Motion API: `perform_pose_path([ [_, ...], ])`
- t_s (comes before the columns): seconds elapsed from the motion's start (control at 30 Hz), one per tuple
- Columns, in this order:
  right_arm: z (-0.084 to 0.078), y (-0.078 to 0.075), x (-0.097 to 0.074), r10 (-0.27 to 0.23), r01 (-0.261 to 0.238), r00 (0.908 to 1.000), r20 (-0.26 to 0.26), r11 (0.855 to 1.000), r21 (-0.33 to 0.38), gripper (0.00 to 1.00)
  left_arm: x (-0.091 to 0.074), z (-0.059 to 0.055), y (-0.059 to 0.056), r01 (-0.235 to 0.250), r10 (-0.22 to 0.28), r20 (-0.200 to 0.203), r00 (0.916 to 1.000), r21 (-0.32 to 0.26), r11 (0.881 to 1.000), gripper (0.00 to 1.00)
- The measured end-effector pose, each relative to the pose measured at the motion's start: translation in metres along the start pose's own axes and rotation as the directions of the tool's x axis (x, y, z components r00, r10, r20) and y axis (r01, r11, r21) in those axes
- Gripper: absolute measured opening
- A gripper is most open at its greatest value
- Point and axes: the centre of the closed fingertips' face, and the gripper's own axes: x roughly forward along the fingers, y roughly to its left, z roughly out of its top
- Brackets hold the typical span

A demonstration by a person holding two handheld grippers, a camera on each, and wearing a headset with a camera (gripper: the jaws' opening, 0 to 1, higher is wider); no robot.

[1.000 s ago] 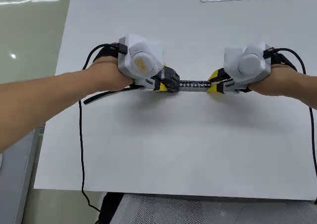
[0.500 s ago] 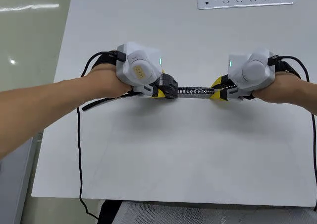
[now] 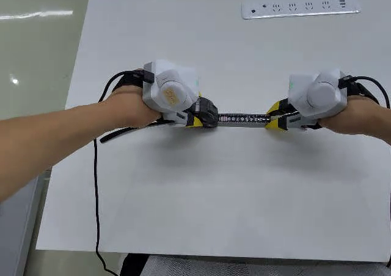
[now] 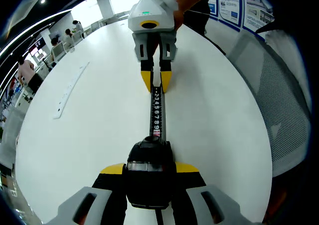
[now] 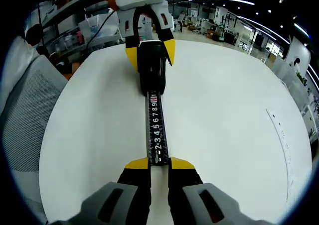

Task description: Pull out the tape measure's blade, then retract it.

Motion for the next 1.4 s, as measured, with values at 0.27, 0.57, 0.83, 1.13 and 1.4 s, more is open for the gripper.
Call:
perform_pose_path([
  [0.27, -0.008, -0.002, -0.005, 0.001, -0.001, 1.0, -0.005, 1.0, 0.004, 0.11, 0.0, 0.0, 0.001, 0.001, -0.001, 0.0, 1.0, -0.001, 1.0, 0.31],
  [0.57, -0.013, -0.002, -0.008, 0.0, 0.0, 1.0, -0.006, 1.0, 0.003, 0.11, 0.0, 0.0, 0.001, 0.001, -0.001, -0.001, 1.0, -0.001, 1.0, 0.31],
  [0.83, -0.026, -0.001, -0.017, -0.008, 0.008, 0.9999, -0.012, 1.0, 0.006, 0.11, 0.0, 0.0, 0.0, 0.002, -0.002, -0.003, 1.0, -0.001, 1.0, 0.31],
  [1.13, -0.039, 0.0, -0.027, -0.012, 0.013, 0.9997, -0.023, 1.0, 0.017, 0.11, 0.0, -0.001, 0.0, 0.002, -0.002, -0.007, 1.0, -0.001, 1.0, 0.31],
  [1.4, -0.045, 0.0, -0.032, -0.013, 0.014, 0.9996, -0.025, 1.0, 0.023, 0.11, 0.0, -0.001, -0.001, 0.003, -0.003, -0.005, 1.0, -0.001, 1.0, 0.31],
])
